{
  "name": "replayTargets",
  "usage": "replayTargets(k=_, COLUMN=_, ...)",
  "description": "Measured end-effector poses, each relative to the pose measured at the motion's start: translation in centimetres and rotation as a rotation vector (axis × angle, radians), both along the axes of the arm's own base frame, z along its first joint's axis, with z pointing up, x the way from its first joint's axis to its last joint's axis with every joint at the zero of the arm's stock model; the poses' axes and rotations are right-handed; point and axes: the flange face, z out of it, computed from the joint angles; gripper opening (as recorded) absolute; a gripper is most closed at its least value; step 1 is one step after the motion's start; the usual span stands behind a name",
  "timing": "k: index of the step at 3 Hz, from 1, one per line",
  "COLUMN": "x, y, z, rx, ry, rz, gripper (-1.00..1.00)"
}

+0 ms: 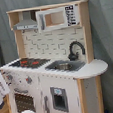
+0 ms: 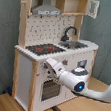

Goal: Play with the kitchen

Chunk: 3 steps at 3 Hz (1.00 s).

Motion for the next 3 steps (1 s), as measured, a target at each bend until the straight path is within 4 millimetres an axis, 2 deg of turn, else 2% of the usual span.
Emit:
replayTargets(k=1, x=-0.87, y=0.95, z=0.2, rx=-0.142, ry=-0.02, rz=0.041, gripper=1.0)
replayTargets(k=3, x=-1.44, y=1.61, z=0.89, rx=-0.358, ry=-0.033, rz=0.108, gripper=1.0)
